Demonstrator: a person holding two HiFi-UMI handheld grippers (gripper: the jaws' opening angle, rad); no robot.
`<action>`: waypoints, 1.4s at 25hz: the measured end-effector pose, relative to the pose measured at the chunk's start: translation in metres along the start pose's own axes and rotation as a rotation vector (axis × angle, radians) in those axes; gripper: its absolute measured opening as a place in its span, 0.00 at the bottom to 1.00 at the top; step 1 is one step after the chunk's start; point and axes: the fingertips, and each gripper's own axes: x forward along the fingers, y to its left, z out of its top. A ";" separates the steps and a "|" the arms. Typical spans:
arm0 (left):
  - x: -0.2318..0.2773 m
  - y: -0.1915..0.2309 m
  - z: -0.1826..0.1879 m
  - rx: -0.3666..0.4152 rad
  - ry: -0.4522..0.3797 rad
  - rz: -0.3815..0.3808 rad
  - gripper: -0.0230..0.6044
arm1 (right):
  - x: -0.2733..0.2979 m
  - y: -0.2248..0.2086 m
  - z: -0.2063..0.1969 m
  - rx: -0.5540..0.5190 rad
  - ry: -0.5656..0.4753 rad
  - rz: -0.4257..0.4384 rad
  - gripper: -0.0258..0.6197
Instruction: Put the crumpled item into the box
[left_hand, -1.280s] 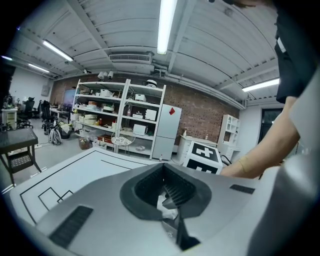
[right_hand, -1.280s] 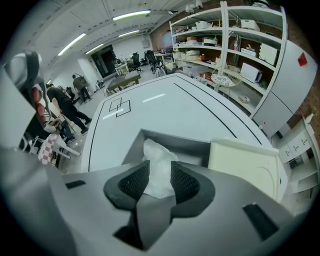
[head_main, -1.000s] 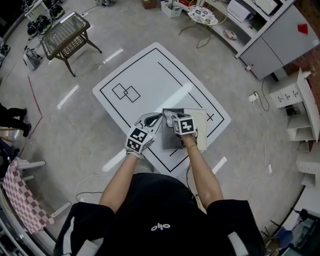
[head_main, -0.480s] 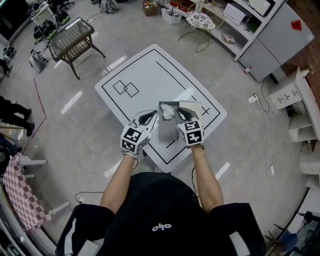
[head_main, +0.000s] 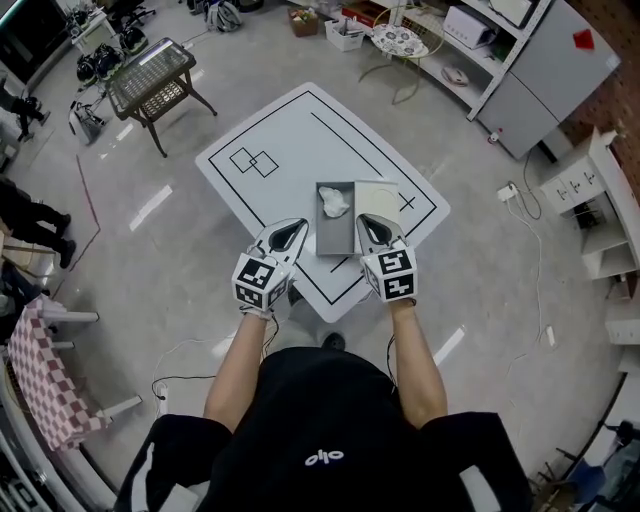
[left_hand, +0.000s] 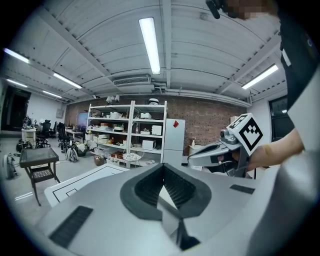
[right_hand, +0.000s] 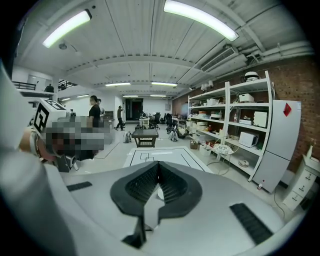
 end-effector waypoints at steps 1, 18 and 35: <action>-0.005 -0.004 -0.001 0.000 -0.002 0.003 0.05 | -0.008 0.002 -0.001 0.003 -0.007 -0.005 0.05; -0.045 -0.056 -0.010 0.010 -0.018 0.006 0.05 | -0.079 0.023 -0.027 0.030 -0.049 -0.044 0.05; -0.052 -0.068 -0.010 0.022 -0.012 0.001 0.05 | -0.093 0.032 -0.037 0.032 -0.045 -0.037 0.05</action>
